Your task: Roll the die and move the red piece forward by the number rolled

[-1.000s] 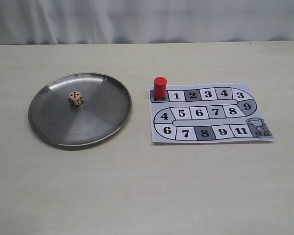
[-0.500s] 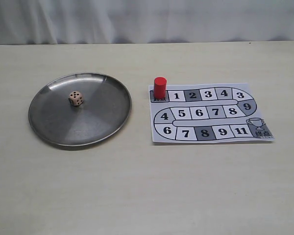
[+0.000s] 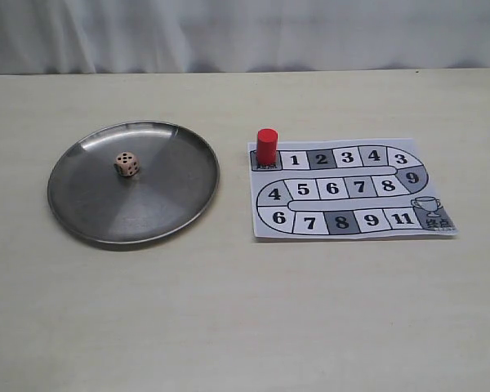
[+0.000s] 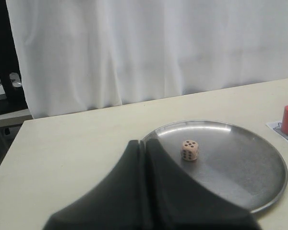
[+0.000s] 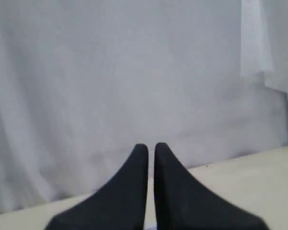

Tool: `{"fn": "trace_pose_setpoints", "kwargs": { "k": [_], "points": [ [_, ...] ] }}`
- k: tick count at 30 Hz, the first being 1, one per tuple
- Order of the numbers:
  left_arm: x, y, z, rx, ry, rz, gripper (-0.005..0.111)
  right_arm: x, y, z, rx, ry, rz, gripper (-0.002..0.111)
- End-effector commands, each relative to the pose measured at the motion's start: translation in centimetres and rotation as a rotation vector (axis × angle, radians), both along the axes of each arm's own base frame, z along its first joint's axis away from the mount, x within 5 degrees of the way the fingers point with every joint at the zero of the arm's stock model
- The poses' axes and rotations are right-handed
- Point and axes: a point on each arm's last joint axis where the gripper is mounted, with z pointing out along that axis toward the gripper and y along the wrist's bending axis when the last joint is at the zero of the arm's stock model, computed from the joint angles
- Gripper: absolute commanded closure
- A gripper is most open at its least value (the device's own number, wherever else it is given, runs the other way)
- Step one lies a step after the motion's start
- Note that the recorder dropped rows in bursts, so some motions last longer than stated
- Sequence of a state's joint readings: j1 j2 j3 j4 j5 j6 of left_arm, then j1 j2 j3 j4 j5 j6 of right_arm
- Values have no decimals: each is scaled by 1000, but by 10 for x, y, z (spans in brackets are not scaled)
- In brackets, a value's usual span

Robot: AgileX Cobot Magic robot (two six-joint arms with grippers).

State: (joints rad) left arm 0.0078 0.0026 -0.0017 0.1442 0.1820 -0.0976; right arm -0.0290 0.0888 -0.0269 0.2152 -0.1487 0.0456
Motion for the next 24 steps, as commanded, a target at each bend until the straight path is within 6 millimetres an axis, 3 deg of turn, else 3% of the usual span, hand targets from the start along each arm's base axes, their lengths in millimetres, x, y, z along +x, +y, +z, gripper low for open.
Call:
{"fn": "trace_pose_setpoints", "kwargs": {
  "k": [1,9,12,19,24],
  "points": [
    [0,-1,0,-1,-9,-9,107,21,0,-2,-20,191,4,104],
    [0,-1,0,-1,-9,-9,107,89,-1,-21,0,617,17,104],
    [0,-1,0,-1,-9,-9,107,119,12,-30,-24,739,91,104],
    [0,-1,0,-1,-9,-9,107,188,95,-44,-168,795,369,101],
    [0,-1,0,-1,-9,-9,107,240,171,-45,-277,790,536,75]
  ]
}}
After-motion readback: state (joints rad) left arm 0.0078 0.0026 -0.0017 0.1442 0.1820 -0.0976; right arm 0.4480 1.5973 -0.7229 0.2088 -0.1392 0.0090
